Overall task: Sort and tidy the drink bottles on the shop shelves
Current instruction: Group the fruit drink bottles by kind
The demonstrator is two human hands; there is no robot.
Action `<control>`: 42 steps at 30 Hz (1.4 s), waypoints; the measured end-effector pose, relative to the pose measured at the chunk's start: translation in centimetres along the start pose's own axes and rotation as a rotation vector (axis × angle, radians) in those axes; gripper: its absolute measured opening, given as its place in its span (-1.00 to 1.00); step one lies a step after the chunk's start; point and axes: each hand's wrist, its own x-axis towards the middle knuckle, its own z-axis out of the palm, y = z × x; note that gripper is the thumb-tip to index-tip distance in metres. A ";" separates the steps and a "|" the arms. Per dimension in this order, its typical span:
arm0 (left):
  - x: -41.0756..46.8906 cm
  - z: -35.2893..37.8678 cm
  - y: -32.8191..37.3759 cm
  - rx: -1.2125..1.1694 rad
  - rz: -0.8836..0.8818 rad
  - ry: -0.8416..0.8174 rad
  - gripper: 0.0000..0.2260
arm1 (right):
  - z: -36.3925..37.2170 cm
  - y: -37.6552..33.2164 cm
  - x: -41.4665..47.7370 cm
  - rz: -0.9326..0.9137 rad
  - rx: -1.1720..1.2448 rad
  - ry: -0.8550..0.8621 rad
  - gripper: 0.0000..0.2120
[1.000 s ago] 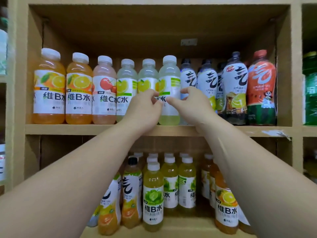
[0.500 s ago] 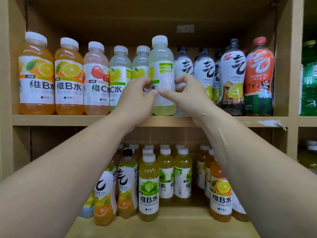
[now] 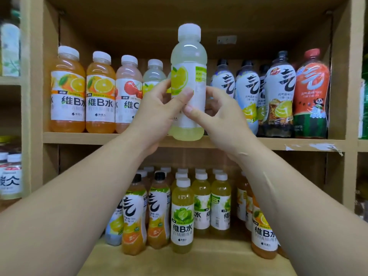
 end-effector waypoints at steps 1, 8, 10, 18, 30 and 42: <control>-0.5 -0.4 0.7 0.007 0.003 0.003 -0.71 | 0.3 -0.4 -0.4 -0.024 0.012 -0.012 -0.52; -6.5 -5.3 1.6 0.297 -0.100 0.000 -0.62 | 4.6 1.2 -5.6 -0.033 0.188 -0.269 -0.49; -8.9 -6.7 0.7 0.392 -0.117 0.058 -0.62 | 6.1 2.5 -6.7 -0.015 0.156 -0.323 -0.55; -15.0 -11.2 -2.0 0.613 -0.263 0.240 -0.61 | 9.5 6.7 -5.0 0.284 -0.605 -0.551 -0.54; -18.0 -13.4 -5.4 0.644 -0.394 0.304 -0.65 | 12.7 8.9 -5.3 0.264 -0.742 -0.497 -0.73; -17.5 -12.0 -5.3 0.607 -0.374 0.291 -0.63 | 9.6 3.8 -6.6 0.077 -0.449 -0.157 -0.74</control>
